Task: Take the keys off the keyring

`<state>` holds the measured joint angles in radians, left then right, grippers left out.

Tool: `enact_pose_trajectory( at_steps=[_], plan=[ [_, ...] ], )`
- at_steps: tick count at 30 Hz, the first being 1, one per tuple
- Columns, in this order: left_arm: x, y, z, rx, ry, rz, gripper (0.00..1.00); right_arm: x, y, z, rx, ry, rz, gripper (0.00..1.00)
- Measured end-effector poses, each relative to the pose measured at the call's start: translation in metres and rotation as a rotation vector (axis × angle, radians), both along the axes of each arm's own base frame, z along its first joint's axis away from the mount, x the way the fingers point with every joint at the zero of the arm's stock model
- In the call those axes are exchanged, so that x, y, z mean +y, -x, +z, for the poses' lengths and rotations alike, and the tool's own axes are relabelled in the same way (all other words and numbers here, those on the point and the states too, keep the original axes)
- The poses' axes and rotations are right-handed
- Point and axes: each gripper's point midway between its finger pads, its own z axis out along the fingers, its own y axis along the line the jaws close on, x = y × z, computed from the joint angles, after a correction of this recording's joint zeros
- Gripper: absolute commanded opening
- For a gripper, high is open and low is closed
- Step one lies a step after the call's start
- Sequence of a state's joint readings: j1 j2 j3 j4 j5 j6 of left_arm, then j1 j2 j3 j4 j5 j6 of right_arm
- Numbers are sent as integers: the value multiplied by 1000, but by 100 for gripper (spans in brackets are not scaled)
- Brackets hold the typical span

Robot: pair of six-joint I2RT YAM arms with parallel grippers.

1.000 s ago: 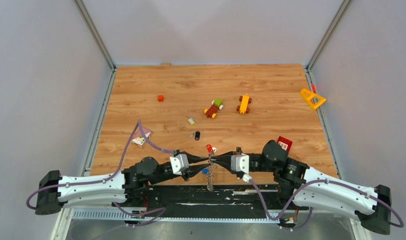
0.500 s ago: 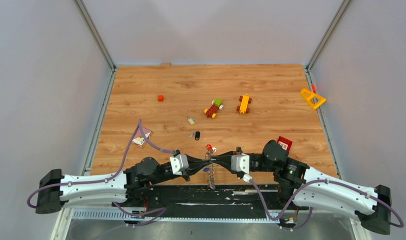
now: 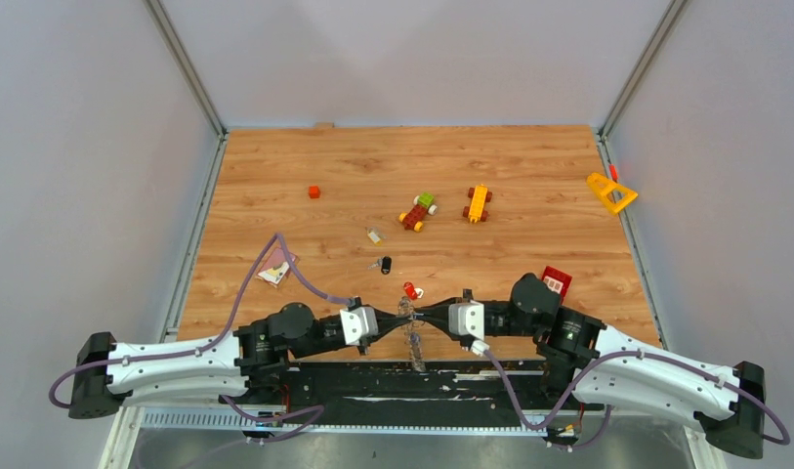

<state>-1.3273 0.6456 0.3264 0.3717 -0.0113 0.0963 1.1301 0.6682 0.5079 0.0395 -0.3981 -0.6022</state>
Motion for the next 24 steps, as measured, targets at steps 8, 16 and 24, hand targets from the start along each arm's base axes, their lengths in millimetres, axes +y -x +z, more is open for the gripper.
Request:
enact_pose_trajectory(
  at_steps=[8, 16, 24],
  plan=[
    [-1, -1, 2, -77, -160, -22, 0, 2, -4, 1, 18, 48, -15, 0],
    [-2, -5, -14, -114, -304, -34, 0, 8, -10, -16, 58, 140, -34, 0],
    [-1, -8, -29, -120, -376, -33, 0, 9, -14, -31, 89, 205, -53, 0]
  ],
)
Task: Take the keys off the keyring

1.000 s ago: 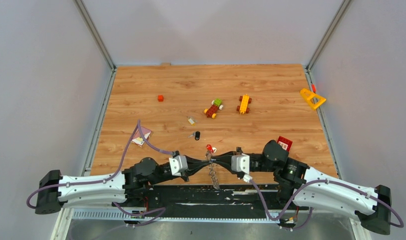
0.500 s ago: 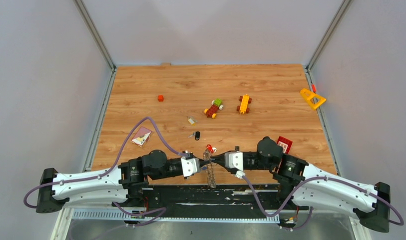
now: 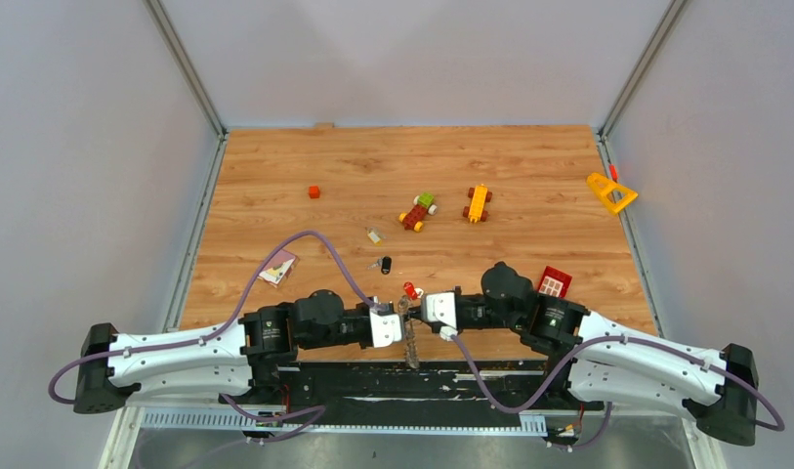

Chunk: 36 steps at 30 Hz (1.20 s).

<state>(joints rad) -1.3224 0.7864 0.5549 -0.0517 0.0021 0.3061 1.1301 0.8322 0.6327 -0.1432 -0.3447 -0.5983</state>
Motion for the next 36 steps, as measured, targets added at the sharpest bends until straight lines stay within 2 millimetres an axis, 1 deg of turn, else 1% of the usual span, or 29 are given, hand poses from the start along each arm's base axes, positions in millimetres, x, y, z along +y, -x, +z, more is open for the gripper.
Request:
enact_pose_trajectory(
  at_steps=[9, 14, 16, 17, 20, 24, 27, 30, 32, 36],
  plan=[
    [6, -7, 1, -17, -26, 40, 0, 1, -12, -6, 53, 24, -91, 0],
    [12, -15, 5, -38, -84, 77, 0, 5, -20, -5, 74, 26, -140, 0],
    [13, -18, 9, -49, -99, 92, 9, 6, -22, -2, 75, 20, -152, 0],
    [13, -19, 10, -53, -102, 99, 12, 6, -23, -1, 74, 16, -158, 0],
    [15, -22, 13, -61, -101, 112, 16, 6, -25, 0, 75, 10, -173, 0],
    [16, -24, 24, -70, -58, 126, 26, 2, -26, 3, 67, -2, -182, 0],
    [18, -24, 38, -79, 11, 139, 28, -1, -24, 8, 51, -28, -176, 0],
    [23, -24, 44, -83, 62, 148, 30, -5, -21, 14, 30, -58, -163, 0],
    [25, -23, 43, -77, 91, 156, 31, -7, -18, 17, 19, -74, -152, 0],
    [28, -23, 36, -63, 132, 166, 35, -9, -12, 23, -4, -98, -118, 0]
  ],
)
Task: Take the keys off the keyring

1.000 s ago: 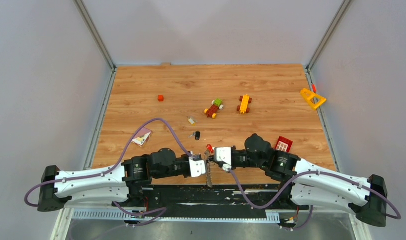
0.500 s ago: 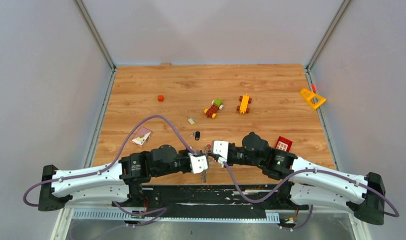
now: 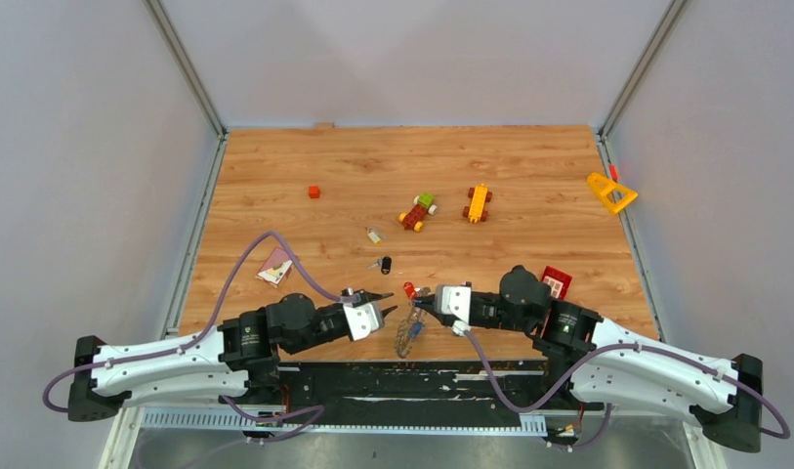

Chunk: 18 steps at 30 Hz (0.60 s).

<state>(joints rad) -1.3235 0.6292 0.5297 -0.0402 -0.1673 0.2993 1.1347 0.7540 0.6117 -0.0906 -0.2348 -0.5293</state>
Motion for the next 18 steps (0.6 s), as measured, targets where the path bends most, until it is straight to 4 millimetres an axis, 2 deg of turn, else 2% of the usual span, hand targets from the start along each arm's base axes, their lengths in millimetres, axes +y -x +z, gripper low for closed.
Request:
enact_pose_trajectory(
  at_steps=[4, 8, 12, 18],
  plan=[
    [-2, 2, -8, 14, 36, -5, 38, 0, 6, 8, -26, -34, 38, 0],
    [-7, 4, -6, 17, 77, -22, 40, 3, 12, 16, -42, -61, 75, 0],
    [-17, 7, 1, 18, 112, -48, 40, 4, 16, 17, -46, -66, 105, 0],
    [-28, 15, 0, 32, 122, -104, 40, 5, 18, 17, -56, -65, 120, 0]
  ],
)
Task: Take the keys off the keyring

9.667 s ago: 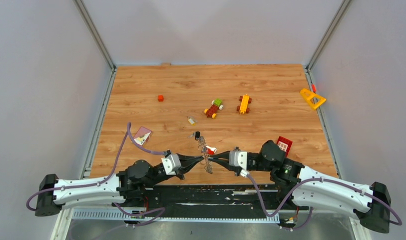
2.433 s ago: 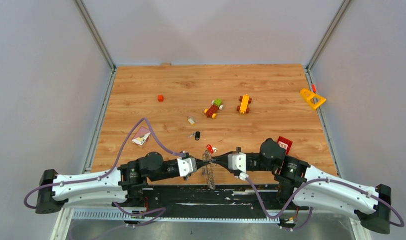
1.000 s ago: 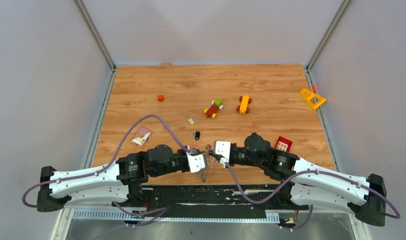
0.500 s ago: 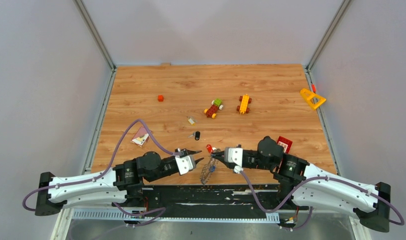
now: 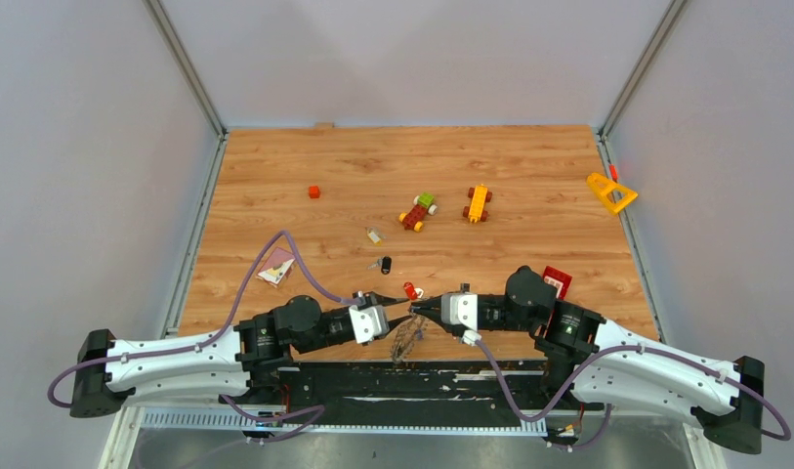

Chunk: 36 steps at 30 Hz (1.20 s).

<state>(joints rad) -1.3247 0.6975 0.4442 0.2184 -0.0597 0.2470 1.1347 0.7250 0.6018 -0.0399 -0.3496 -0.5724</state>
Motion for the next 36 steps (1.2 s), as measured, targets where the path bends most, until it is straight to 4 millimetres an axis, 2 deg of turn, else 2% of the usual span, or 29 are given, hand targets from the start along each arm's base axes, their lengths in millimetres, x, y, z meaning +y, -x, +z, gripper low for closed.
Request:
enact_pose_trajectory(
  at_steps=[8, 12, 17, 36],
  plan=[
    [-4, 8, 1, 4, 7, -47, 34, 0, 0, 0, -17, 4, 3, 0],
    [-5, 10, 1, 7, 8, -62, 23, 0, -1, 0, -25, 6, 4, 0],
    [-5, 12, 1, 12, 9, -69, 0, -1, 0, -1, -28, 11, 6, 0],
    [-3, 14, -4, 26, -31, -79, 0, -8, 1, -6, -76, 44, 14, 0]
  ],
)
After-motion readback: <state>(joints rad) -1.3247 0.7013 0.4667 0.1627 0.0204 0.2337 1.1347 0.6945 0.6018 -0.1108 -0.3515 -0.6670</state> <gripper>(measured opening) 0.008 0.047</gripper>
